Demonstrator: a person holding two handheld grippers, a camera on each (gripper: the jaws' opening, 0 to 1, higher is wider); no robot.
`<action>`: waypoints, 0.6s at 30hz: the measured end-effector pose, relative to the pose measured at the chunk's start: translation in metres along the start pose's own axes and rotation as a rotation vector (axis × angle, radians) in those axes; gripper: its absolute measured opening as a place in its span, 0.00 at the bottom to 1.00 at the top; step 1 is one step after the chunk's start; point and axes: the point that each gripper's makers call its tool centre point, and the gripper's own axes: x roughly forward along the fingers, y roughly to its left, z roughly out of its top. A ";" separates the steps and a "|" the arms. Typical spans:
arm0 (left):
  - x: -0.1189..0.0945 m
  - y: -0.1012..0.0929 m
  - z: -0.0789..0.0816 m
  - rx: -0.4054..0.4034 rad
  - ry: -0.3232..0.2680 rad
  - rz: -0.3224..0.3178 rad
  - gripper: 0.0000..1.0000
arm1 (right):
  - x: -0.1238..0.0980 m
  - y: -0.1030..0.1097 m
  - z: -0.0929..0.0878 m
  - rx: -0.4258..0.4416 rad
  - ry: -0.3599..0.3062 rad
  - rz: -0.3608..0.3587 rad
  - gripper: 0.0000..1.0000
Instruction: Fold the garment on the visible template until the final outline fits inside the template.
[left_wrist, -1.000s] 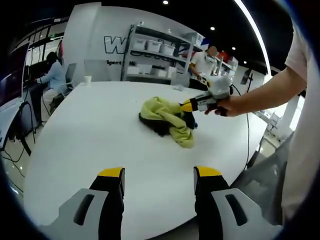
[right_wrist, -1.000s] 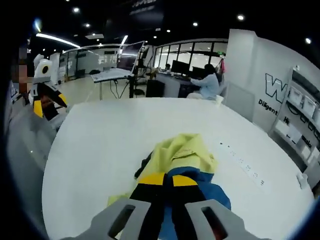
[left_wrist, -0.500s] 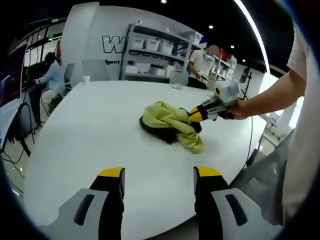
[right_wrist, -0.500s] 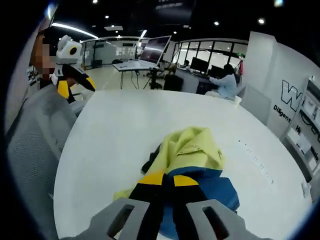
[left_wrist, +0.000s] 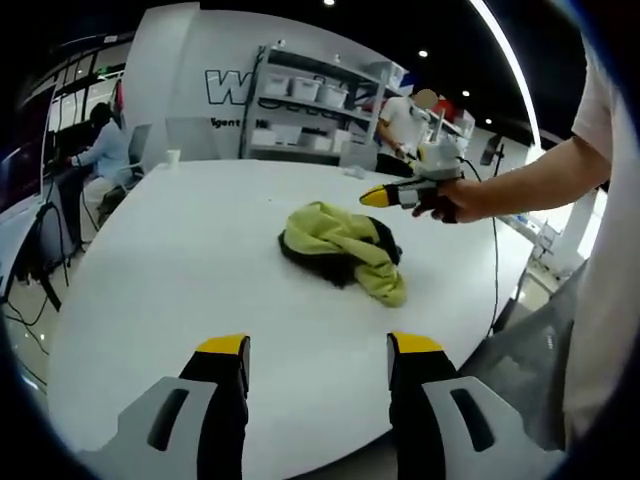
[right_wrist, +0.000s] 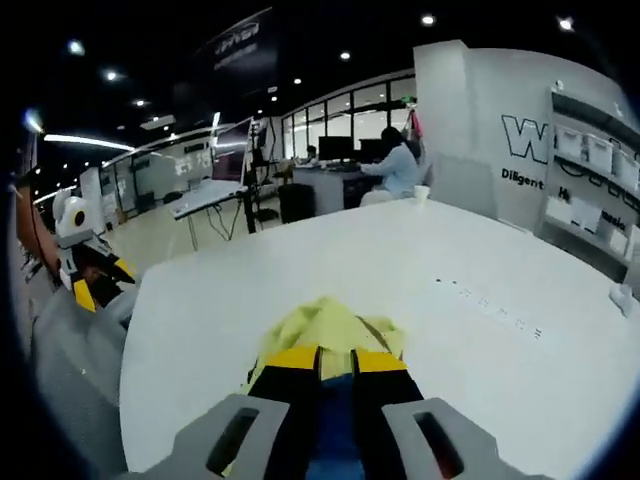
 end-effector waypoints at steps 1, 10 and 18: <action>0.000 0.000 0.000 -0.001 0.000 0.001 0.53 | 0.005 -0.005 -0.002 0.029 0.005 -0.005 0.08; 0.000 0.003 -0.001 -0.010 0.004 0.012 0.53 | 0.046 -0.032 -0.019 0.186 0.072 -0.055 0.10; 0.001 0.006 -0.002 -0.022 0.004 0.022 0.52 | 0.059 -0.028 -0.050 0.173 0.194 -0.039 0.13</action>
